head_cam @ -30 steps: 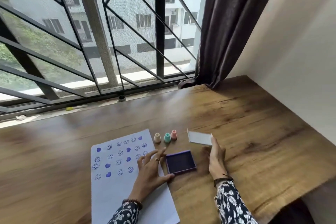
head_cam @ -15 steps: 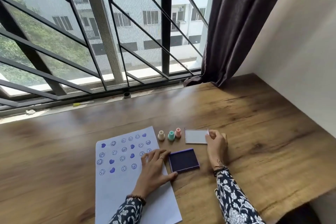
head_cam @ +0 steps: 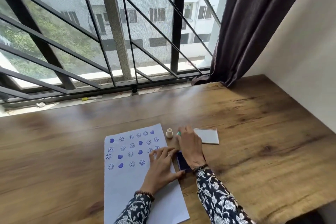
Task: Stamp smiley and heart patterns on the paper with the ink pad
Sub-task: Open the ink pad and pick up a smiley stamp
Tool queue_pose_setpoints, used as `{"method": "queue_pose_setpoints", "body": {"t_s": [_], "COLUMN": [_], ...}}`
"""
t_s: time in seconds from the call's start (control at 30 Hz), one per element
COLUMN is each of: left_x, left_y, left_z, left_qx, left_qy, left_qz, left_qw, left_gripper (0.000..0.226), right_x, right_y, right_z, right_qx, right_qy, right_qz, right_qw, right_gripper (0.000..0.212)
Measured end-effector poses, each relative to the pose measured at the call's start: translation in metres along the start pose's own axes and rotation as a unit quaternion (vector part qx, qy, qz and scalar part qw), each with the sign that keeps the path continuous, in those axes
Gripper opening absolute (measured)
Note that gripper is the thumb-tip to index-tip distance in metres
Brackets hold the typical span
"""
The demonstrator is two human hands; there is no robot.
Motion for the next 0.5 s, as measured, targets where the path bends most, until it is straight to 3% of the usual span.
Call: {"method": "queue_pose_setpoints", "body": {"t_s": [0.1,0.17,0.2,0.27,0.33,0.37,0.4,0.43,0.5], "left_x": [0.000,0.000,0.000,0.000,0.000,0.000,0.000,0.000,0.000], "left_y": [0.001,0.002,0.002,0.002,0.003,0.004,0.004,0.004,0.004], "left_z": [-0.001,-0.001,-0.001,0.000,-0.001,-0.001,-0.001,-0.002,-0.002], "left_qx": [0.008,0.007,0.005,0.002,-0.003,-0.005,-0.006,-0.007,-0.016], "left_qy": [0.005,0.006,0.006,0.002,0.000,0.000,-0.001,-0.002,-0.009], "left_qz": [0.004,0.007,0.006,0.004,0.006,0.006,0.005,0.003,0.001], "left_qw": [1.000,1.000,1.000,1.000,1.000,1.000,1.000,1.000,1.000], "left_gripper": [0.073,0.073,0.072,0.071,0.071,0.071,0.072,0.072,0.072], "right_x": [-0.014,-0.029,-0.039,-0.058,-0.076,-0.084,-0.090,-0.094,-0.099], "right_y": [-0.011,-0.030,-0.037,-0.038,-0.036,-0.036,-0.037,-0.039,-0.043], "right_z": [0.012,0.018,0.016,0.004,-0.004,-0.006,-0.007,-0.008,-0.010], "right_qx": [0.098,0.316,0.463,0.721,0.858,0.889,0.904,0.911,0.907], "right_qy": [-0.037,-0.050,-0.034,0.025,0.057,0.066,0.072,0.073,0.065], "right_qz": [-0.029,-0.112,-0.160,-0.219,-0.255,-0.266,-0.271,-0.271,-0.271], "right_qw": [0.994,0.941,0.871,0.657,0.442,0.368,0.323,0.302,0.317], "right_gripper": [0.016,0.013,0.008,0.006,0.016,0.019,0.022,0.025,0.027]}}
Point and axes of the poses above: each hand's wrist, its own x-axis towards the middle knuckle, its own z-axis out of the back of the hand, y = z × x, the point moved 6 cm from there along x, towards the middle knuckle, and after that the axes turned 7 degrees about y, right-handed, at the moved point
